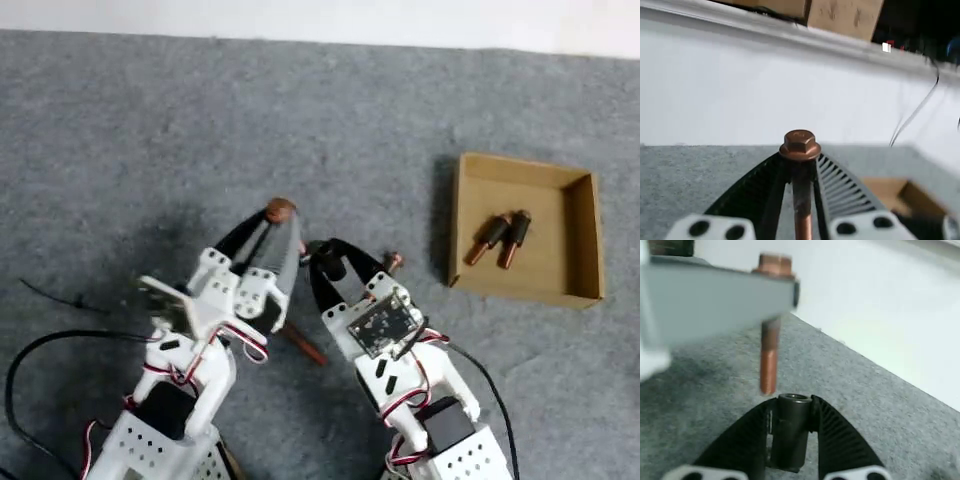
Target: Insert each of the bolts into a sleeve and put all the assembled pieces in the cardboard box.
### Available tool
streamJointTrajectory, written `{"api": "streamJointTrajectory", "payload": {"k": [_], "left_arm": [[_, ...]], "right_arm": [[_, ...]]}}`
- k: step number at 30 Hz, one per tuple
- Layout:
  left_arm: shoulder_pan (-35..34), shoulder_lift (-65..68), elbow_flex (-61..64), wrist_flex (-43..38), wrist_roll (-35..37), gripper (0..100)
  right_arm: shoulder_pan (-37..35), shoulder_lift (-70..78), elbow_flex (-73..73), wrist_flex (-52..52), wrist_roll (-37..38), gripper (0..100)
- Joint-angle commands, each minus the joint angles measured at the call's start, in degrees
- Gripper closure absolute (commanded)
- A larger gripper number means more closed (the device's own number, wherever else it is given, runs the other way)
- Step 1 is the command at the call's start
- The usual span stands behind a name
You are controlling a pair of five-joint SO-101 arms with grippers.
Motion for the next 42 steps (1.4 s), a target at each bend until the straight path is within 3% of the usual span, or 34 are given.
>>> {"api": "streamJointTrajectory", "payload": {"k": [1, 13, 42], "left_arm": [[-3.4, -1.6, 1.1, -3.7, 7.8, 100], [2.7, -1.2, 1.1, -3.3, 9.1, 100], [4.6, -1.7, -1.0, -3.7, 12.4, 100]], "right_arm": [[-1.2, -0.6, 7.7, -1.5, 0.6, 99.4], [-2.3, -0.6, 7.8, -4.2, 6.9, 99.4], [-2.9, 0.1, 7.8, -2.3, 11.2, 99.4]]}}
